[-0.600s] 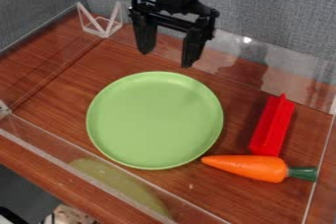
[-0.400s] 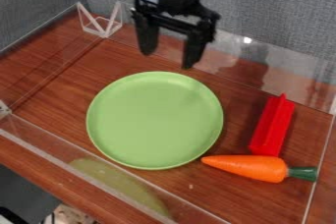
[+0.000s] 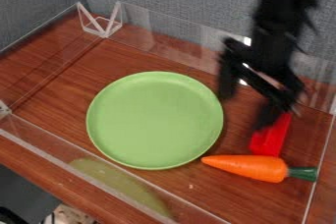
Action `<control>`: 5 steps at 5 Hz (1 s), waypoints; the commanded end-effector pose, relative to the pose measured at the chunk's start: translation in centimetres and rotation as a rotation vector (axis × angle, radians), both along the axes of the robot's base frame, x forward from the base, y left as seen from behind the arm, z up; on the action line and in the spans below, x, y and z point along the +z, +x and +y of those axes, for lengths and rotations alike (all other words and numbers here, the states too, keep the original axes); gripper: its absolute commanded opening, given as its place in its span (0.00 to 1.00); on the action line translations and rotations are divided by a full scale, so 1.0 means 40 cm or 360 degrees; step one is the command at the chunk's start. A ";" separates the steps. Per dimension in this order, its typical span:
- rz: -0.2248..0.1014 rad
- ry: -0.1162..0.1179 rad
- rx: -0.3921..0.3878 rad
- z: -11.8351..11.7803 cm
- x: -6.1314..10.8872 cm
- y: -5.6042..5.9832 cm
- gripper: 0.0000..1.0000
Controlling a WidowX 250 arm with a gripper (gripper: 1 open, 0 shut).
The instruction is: Put the carrot on the left side
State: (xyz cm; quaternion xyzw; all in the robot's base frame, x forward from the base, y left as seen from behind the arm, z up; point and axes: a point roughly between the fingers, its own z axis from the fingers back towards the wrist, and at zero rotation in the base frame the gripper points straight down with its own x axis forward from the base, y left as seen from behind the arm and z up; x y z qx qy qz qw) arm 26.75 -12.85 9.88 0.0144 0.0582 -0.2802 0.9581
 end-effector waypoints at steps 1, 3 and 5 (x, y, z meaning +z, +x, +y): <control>-0.0099 -0.0025 -0.0198 -0.071 -0.003 0.001 1.00; -0.0085 0.0011 -0.0394 -0.085 -0.119 -0.022 1.00; -0.0039 0.0112 -0.0406 -0.048 -0.067 -0.015 0.00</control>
